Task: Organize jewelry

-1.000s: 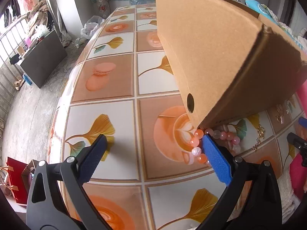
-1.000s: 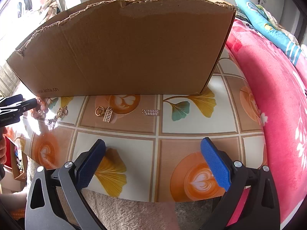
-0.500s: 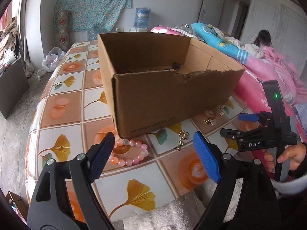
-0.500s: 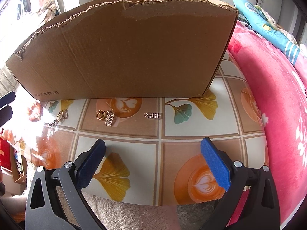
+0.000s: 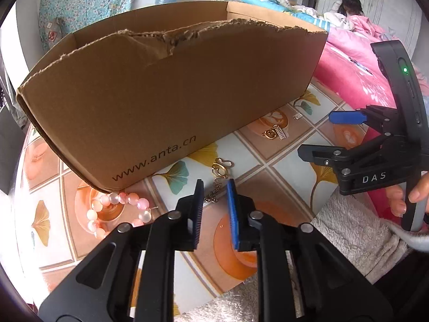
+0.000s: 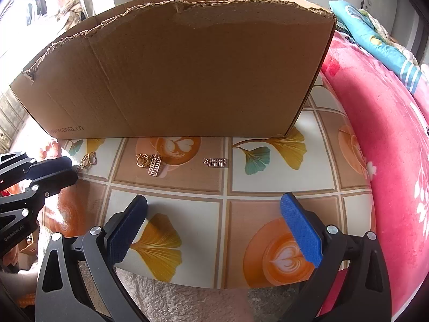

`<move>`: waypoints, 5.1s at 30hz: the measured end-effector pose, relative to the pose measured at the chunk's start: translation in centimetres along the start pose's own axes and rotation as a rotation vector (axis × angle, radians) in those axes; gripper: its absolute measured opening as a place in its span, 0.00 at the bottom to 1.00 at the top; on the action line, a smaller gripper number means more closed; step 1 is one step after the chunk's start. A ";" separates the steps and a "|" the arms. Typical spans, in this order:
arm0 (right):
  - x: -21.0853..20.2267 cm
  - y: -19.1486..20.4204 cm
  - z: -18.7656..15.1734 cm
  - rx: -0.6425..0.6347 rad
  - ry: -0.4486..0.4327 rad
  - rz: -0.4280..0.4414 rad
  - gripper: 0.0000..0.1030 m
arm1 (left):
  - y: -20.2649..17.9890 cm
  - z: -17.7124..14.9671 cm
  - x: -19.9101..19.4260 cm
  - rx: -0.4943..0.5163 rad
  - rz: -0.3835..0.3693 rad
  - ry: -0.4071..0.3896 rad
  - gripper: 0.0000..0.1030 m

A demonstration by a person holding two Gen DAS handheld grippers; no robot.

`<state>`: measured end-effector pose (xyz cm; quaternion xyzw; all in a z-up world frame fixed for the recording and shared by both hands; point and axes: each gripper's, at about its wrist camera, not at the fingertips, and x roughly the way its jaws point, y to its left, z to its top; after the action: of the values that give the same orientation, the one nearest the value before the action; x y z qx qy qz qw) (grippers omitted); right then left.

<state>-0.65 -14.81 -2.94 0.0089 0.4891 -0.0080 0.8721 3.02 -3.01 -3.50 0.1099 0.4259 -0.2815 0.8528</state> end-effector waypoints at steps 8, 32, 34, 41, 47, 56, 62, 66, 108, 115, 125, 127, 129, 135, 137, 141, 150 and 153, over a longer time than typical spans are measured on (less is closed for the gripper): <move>-0.3 -0.7 0.3 0.014 0.018 0.016 0.91 | 1.3 0.1 -1.0 -0.039 -0.037 -0.029 0.00; -1.5 8.2 2.6 -0.204 -0.088 0.332 0.31 | 3.4 -0.4 -5.4 -0.135 -0.135 -0.151 0.00; -0.9 8.4 2.8 -0.215 -0.074 0.327 0.28 | 3.5 -0.4 -5.3 -0.137 -0.134 -0.149 0.00; -0.5 9.2 2.6 -0.274 -0.060 0.311 0.17 | 4.0 -0.4 -5.0 -0.153 -0.128 -0.144 0.00; -0.2 7.3 3.5 -0.211 -0.055 0.359 0.05 | 4.0 -0.3 -5.0 -0.159 -0.128 -0.146 0.00; -1.6 4.8 3.4 -0.147 -0.078 0.371 0.05 | 3.9 -0.5 -5.3 -0.160 -0.125 -0.154 0.00; -1.8 4.0 2.7 -0.153 -0.062 0.362 0.08 | 3.7 -0.5 -5.4 -0.149 -0.121 -0.155 0.00; -0.8 5.4 2.8 -0.152 -0.043 0.352 0.29 | 3.6 -0.4 -5.4 -0.144 -0.118 -0.155 0.00; -1.6 8.6 1.7 -0.271 -0.083 0.321 0.28 | 3.4 -0.6 -5.5 -0.140 -0.076 -0.152 0.00; -2.1 10.3 1.9 -0.368 -0.129 0.315 0.24 | 3.7 -0.4 -5.3 -0.152 -0.062 -0.148 0.00; -1.5 10.6 2.7 -0.434 -0.104 0.306 0.11 | 3.9 -0.2 -4.9 -0.164 -0.043 -0.135 0.00; -1.2 11.2 2.8 -0.442 -0.100 0.307 0.10 | 3.9 -0.2 -4.8 -0.168 -0.042 -0.133 0.00; -1.1 11.5 3.0 -0.441 -0.096 0.310 0.09 | 3.9 -0.2 -4.8 -0.169 -0.041 -0.133 0.00; -0.8 11.9 3.2 -0.419 -0.096 0.324 0.09 | 3.9 -0.2 -5.0 -0.164 -0.034 -0.140 0.00; -1.2 11.5 3.3 -0.410 -0.105 0.330 0.09 | 3.9 -0.2 -5.2 -0.163 -0.032 -0.144 0.00; -2.5 10.3 3.4 -0.379 -0.128 0.356 0.09 | 3.8 -0.3 -5.9 -0.161 -0.040 -0.159 0.00; -9.1 7.4 5.4 -0.295 -0.254 0.475 0.10 | 3.2 1.9 -11.5 -0.136 -0.124 -0.298 0.00; -11.1 5.9 7.0 -0.247 -0.317 0.506 0.10 | 3.3 3.7 -13.7 -0.116 -0.170 -0.367 0.00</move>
<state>-0.35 -9.01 10.22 0.0231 0.3268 0.2672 0.9062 0.83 3.36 9.42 -0.0290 0.2865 -0.3428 0.8942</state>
